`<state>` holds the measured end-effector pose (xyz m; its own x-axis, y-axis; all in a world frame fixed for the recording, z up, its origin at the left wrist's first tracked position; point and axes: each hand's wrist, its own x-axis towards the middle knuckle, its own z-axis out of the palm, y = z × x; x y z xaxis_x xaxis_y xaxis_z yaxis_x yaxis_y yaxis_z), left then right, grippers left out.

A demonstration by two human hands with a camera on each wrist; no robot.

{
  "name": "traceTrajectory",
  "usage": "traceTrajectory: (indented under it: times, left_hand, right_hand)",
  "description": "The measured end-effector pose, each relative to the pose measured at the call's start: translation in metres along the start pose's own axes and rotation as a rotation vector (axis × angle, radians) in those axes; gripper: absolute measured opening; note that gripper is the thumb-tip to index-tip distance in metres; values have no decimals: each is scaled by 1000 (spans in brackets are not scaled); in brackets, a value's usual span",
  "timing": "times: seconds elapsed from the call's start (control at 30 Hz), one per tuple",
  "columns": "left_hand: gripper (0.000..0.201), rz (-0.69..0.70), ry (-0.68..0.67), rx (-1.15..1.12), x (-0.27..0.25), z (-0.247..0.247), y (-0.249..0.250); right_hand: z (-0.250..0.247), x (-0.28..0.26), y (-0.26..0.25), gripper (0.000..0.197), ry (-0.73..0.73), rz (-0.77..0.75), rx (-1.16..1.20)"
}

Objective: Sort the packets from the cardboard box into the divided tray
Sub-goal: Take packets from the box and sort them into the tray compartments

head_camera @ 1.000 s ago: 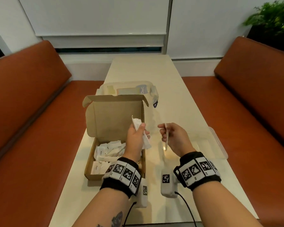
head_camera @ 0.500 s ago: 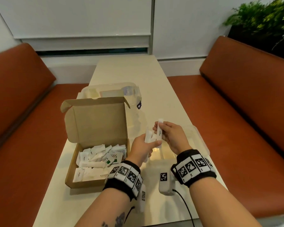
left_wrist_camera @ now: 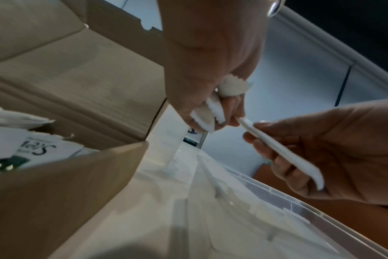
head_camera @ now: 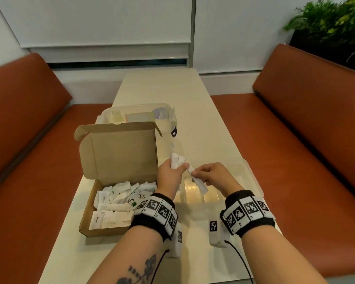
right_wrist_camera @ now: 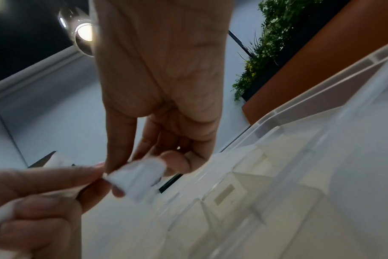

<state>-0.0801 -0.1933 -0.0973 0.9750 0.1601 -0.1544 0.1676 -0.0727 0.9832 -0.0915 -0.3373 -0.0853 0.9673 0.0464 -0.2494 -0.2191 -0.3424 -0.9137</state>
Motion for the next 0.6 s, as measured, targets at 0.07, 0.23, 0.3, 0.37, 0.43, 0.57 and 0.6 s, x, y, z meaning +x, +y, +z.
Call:
traceTrajectory:
  times: [0.07, 0.23, 0.3, 0.37, 0.43, 0.57, 0.6]
  left_hand:
    - [11, 6, 38, 66, 1, 0, -3]
    - [19, -83, 63, 301, 4, 0, -19]
    - [20, -121, 43, 341, 3, 0, -23]
    - [24, -140, 27, 379, 3, -1, -25]
    - [27, -148, 15, 401, 5, -1, -25]
    - [27, -145, -1, 423, 8, -2, -24]
    - [27, -145, -3, 425, 8, -2, -25]
  right_hand:
    - [2, 4, 1, 9, 37, 35, -6]
    - [20, 14, 0, 24, 129, 60, -336]
    - [32, 21, 0, 34, 104, 58, -467]
    - [43, 32, 3, 33, 88, 85, -586]
    - [53, 40, 5, 27, 71, 111, -675]
    - [61, 49, 16, 26, 4, 137, -799]
    - [61, 50, 20, 30, 23, 137, -789]
